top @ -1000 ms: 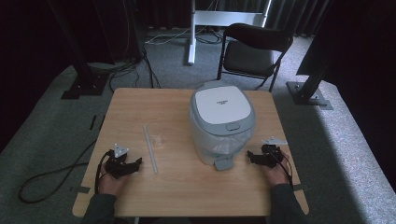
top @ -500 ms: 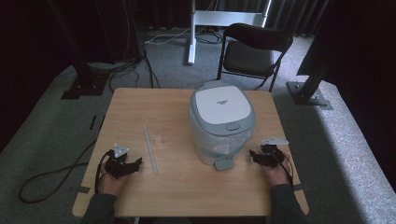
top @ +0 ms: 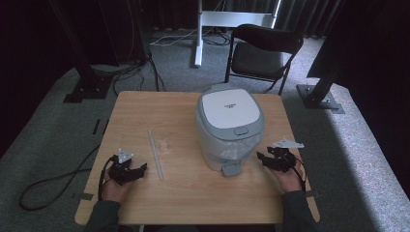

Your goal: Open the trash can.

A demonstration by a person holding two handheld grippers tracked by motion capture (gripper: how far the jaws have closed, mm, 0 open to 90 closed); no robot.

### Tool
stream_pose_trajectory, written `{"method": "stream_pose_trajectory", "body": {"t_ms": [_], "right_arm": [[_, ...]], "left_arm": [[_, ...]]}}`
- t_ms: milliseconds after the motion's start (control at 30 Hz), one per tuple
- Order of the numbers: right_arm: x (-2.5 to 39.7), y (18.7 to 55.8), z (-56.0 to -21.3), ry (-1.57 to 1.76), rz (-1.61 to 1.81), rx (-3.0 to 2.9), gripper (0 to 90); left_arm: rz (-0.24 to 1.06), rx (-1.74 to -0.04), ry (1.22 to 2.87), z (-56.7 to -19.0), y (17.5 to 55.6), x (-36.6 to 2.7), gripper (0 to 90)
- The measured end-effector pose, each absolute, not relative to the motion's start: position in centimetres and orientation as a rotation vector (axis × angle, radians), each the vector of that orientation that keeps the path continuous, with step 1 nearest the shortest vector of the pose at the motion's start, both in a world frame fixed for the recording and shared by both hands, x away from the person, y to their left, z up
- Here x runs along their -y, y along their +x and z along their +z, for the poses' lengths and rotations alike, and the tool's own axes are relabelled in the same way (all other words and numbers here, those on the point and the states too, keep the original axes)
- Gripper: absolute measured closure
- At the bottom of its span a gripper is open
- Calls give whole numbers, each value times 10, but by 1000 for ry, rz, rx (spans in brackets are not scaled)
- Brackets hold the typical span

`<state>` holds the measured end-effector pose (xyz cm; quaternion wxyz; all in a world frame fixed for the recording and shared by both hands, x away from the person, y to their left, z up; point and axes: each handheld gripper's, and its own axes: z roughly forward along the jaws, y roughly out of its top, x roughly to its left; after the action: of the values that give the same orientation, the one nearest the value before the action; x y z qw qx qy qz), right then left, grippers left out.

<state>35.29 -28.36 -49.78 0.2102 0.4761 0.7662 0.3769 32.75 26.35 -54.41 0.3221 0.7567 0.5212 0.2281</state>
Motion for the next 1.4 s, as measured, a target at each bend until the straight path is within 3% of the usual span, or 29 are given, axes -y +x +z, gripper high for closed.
{"method": "stream_pose_trajectory", "body": {"t_ms": [1400], "right_arm": [[281, 314, -406, 1157, 1116, -2102, 469]], "left_arm": [[599, -1368, 1988, -544, 327, -264, 274]]}}
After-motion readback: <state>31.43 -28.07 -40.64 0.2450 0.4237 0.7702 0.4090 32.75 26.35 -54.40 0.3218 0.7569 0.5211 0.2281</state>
